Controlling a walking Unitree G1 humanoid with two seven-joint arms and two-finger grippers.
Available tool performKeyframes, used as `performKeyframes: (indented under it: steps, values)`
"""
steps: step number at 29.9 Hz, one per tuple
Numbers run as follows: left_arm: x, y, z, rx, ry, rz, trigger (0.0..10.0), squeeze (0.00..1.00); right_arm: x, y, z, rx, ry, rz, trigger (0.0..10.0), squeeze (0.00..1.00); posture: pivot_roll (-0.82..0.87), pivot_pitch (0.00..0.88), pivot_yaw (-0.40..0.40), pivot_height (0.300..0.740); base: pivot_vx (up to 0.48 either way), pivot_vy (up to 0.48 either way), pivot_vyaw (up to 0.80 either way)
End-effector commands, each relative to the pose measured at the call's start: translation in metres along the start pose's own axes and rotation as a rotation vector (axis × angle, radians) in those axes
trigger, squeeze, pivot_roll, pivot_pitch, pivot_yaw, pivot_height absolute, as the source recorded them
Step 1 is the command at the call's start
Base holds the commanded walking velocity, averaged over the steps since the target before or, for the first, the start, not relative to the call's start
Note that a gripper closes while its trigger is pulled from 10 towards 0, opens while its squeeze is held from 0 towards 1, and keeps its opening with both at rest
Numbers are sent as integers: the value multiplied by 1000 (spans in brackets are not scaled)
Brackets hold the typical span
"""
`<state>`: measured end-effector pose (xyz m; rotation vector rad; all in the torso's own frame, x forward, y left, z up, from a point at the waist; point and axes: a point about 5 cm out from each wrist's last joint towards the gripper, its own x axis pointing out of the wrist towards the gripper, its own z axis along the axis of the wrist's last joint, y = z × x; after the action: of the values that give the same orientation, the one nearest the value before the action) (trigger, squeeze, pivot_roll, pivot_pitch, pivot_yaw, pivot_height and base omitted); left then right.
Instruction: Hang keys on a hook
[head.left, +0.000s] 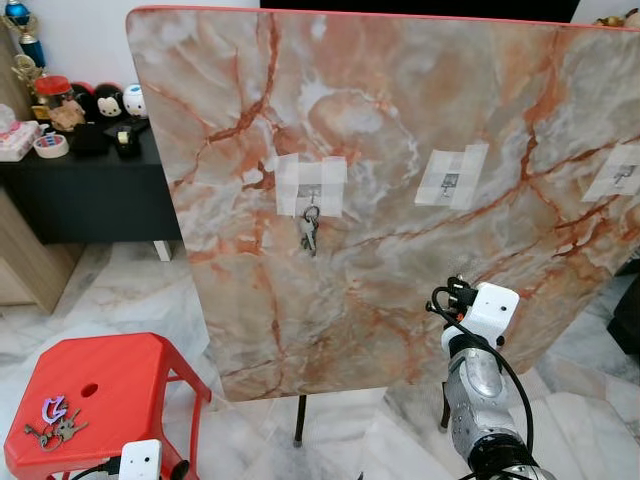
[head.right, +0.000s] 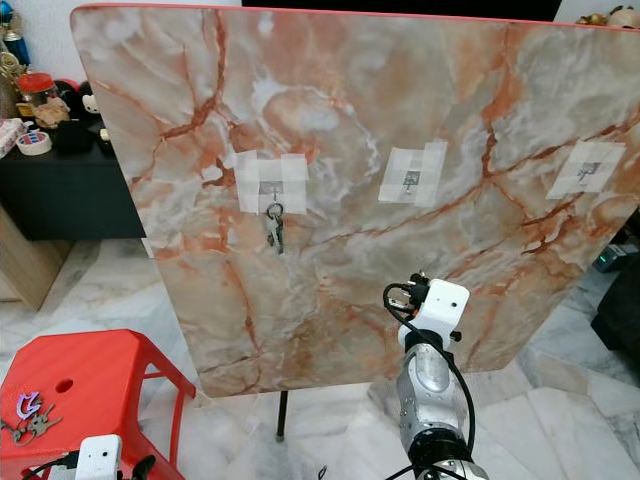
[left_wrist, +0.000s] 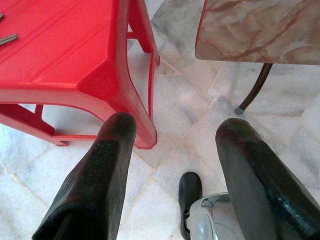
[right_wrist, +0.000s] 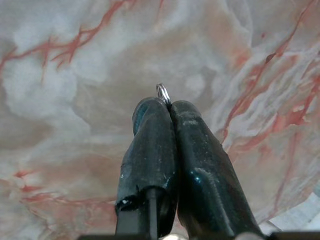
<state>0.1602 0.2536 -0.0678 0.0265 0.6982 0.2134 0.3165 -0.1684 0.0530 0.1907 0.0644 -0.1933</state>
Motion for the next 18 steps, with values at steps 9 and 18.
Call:
performKeyframes:
  steps: [9, 18]
  values:
    - [3, -9, 3, 5, -3, -26, 10000, 0, 1, 2, 5, 0, -19, -4, 10000, 0, 46, 0, -77, 740, 0, 0, 0]
    - [4, -12, 7, 7, -18, -32, 10000, 0, 1, 2, 4, -78, -10, 23, 10000, 0, 46, 0, -76, 740, 0, 0, 0]
